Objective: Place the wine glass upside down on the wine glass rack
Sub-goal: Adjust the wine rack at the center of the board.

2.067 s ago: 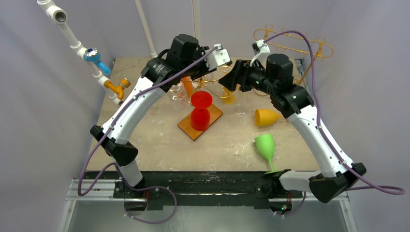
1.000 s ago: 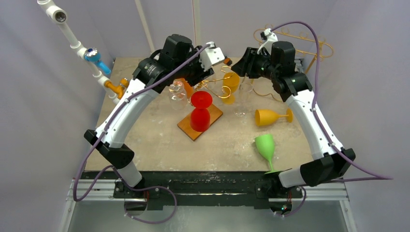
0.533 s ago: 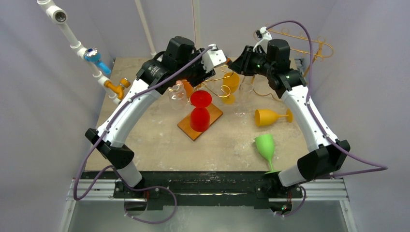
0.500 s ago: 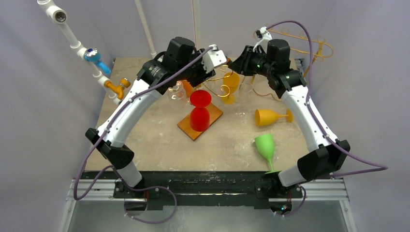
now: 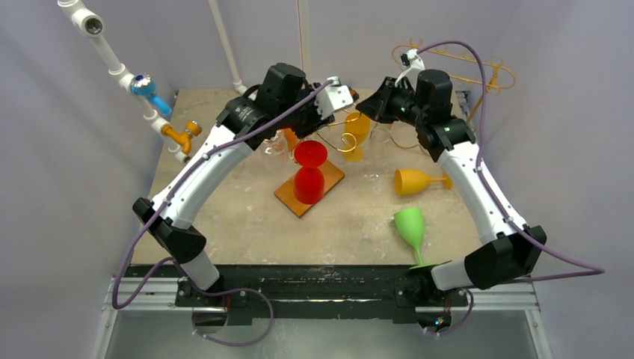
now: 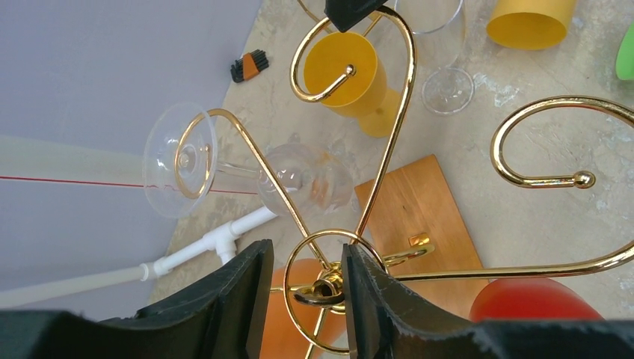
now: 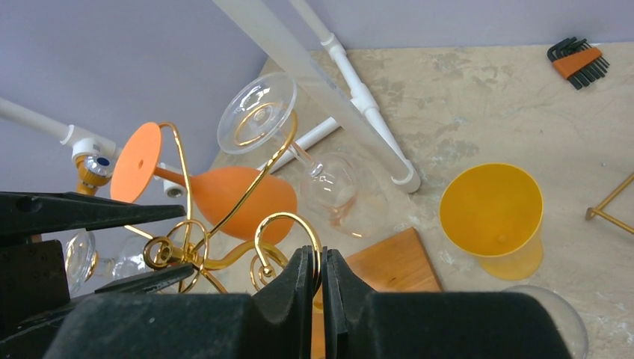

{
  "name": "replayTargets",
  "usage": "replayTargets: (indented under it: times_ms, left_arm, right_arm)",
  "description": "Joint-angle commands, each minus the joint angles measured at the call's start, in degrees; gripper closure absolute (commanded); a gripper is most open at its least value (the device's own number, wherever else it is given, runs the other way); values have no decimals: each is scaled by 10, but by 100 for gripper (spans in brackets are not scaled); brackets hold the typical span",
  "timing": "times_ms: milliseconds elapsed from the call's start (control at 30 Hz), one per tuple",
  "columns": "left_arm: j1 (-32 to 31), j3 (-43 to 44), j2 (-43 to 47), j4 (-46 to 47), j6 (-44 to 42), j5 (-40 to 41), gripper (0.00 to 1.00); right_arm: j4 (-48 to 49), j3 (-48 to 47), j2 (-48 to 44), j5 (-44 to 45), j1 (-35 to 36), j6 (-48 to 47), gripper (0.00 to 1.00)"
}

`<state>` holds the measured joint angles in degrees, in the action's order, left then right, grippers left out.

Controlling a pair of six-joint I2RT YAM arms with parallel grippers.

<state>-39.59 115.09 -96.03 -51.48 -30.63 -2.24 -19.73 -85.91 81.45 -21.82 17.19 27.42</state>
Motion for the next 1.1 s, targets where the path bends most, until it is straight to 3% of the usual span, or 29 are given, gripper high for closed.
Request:
replayTargets:
  times_ms: [0,400,767,1067]
  left_arm:
    - [14,-10,17,-16,-1,100,58]
    - [14,-11,17,-11,-12,113,60]
    - [14,-9,16,0,-30,145,61]
    - [14,-10,24,-6,-28,114,61]
  right_arm:
    - [6,29,-47,-16,1,0,99]
    - [41,123,-116,-19,35,37,100]
    - [41,141,-139,8,80,51,100]
    - [33,160,-163,15,89,52,95]
